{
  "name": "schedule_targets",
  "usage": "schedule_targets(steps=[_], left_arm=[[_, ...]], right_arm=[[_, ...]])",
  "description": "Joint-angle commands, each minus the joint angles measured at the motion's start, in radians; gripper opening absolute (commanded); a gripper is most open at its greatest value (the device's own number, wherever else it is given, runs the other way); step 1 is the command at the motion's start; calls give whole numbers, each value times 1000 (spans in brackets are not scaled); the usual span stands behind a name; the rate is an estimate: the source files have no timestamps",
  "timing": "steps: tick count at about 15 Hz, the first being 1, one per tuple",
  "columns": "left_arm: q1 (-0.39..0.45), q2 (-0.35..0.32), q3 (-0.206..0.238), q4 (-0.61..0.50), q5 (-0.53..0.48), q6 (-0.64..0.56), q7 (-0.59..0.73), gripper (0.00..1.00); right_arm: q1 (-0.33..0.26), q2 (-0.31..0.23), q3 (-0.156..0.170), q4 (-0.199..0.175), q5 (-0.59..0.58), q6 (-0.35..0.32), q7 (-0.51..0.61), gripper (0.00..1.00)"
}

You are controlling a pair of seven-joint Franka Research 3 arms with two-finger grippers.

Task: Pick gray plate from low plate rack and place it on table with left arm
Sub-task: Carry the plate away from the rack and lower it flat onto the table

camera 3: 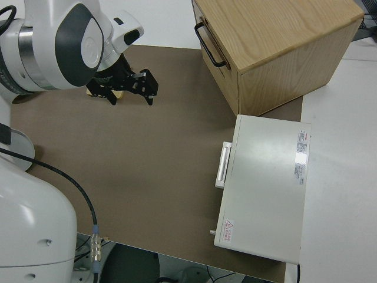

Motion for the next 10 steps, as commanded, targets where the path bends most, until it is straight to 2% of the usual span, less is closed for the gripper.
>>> schedule_targets(steps=[1, 6, 10], left_arm=[[8, -10, 0, -10, 0, 26, 22, 993], [11, -19, 0, 19, 23, 21, 14, 993], [11, -28, 2, 79, 98, 11, -29, 995]], right_arm=[[-10, -2, 6, 6, 10, -13, -1, 987], [-10, -2, 6, 6, 10, -13, 0, 990], [-10, -2, 6, 6, 10, -13, -1, 987]])
